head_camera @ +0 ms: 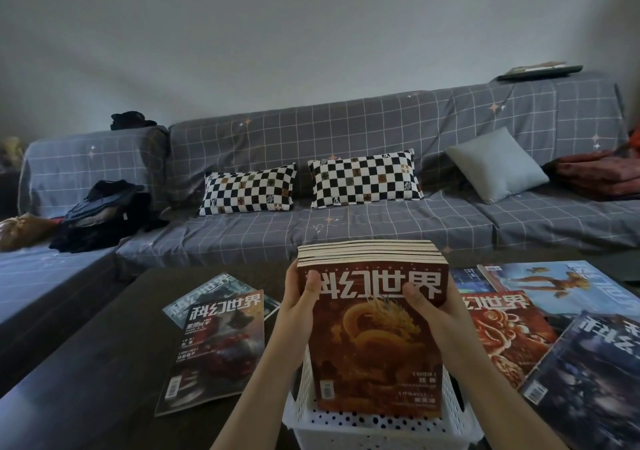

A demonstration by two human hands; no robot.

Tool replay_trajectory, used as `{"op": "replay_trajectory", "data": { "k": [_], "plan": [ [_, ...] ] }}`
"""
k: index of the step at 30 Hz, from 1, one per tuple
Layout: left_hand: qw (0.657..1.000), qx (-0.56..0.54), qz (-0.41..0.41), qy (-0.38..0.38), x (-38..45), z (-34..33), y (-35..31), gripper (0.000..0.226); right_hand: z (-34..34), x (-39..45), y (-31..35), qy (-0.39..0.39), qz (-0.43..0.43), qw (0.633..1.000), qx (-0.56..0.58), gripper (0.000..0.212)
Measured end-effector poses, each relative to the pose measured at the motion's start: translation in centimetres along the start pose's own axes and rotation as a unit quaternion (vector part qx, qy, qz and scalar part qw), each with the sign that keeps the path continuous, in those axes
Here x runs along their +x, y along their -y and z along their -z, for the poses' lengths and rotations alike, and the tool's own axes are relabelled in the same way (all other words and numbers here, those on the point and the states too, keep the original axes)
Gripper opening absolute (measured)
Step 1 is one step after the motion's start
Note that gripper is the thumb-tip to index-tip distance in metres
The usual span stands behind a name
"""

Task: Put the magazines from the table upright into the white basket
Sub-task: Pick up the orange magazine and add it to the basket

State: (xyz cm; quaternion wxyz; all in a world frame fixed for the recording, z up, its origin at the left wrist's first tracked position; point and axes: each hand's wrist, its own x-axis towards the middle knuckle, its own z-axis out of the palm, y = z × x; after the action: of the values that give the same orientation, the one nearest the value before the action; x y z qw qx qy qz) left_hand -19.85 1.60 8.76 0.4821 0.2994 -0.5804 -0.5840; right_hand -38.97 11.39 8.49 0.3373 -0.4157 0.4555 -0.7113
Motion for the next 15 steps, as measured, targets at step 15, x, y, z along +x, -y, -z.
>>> {"op": "replay_trajectory", "data": {
  "k": [15],
  "plan": [
    [0.995, -0.08, 0.036, 0.046, 1.6, -0.6, -1.3, 0.085, 0.8, 1.1, 0.2, 0.042, -0.016, 0.998, -0.038, 0.094]
  ]
}}
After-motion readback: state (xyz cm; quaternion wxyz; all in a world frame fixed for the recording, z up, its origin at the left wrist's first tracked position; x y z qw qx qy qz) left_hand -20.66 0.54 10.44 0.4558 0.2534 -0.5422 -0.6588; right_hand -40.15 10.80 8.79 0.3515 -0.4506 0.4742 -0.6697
